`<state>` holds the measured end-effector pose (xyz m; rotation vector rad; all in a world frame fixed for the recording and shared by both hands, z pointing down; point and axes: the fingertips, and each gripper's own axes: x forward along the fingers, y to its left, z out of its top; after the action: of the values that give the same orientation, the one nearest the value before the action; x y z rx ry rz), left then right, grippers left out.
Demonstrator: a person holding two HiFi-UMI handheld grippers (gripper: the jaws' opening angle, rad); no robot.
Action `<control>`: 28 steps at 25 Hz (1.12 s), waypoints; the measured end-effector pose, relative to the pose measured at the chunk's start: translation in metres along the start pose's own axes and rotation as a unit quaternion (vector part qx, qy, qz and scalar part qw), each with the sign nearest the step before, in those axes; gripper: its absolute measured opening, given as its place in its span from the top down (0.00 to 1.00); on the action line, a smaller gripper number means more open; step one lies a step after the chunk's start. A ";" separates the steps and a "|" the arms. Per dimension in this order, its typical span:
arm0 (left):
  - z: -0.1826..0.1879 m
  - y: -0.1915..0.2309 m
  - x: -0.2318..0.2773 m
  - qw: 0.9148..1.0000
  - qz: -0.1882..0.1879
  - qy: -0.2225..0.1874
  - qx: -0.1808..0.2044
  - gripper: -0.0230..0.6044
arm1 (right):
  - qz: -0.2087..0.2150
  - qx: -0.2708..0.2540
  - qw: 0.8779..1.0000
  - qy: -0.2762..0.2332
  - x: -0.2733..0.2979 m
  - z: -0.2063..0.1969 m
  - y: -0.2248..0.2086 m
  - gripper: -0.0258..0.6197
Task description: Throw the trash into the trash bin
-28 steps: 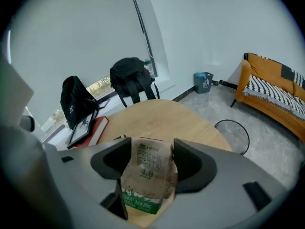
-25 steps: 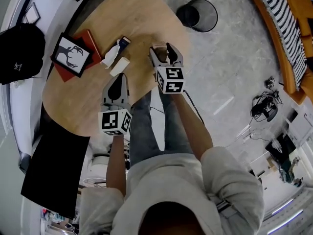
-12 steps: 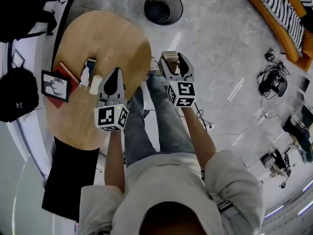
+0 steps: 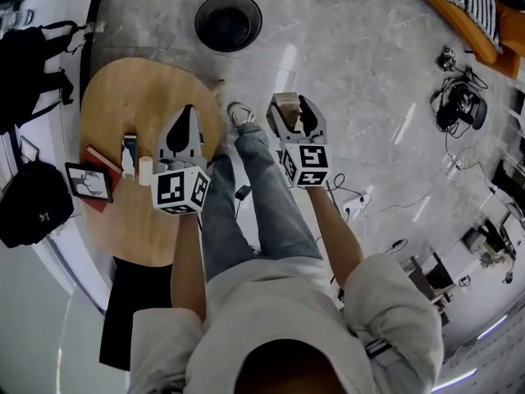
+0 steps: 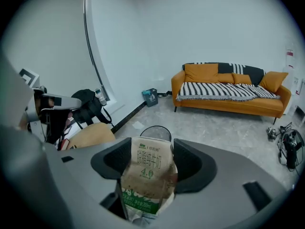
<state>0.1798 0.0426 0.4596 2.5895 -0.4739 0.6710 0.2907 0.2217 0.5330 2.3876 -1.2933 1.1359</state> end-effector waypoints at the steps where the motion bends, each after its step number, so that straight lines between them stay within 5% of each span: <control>1: 0.001 -0.001 0.004 1.000 -0.001 0.001 0.002 0.93 | 0.000 0.002 1.000 0.000 0.003 0.000 -0.002 0.50; 28: 0.021 0.012 0.000 0.999 0.021 -0.014 -0.022 0.93 | 0.047 -0.032 0.998 0.016 0.238 0.096 0.012 0.46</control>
<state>0.1826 0.0223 0.4470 2.5565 -0.5466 0.6322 0.4092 0.0174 0.6333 2.2755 -1.4220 1.1339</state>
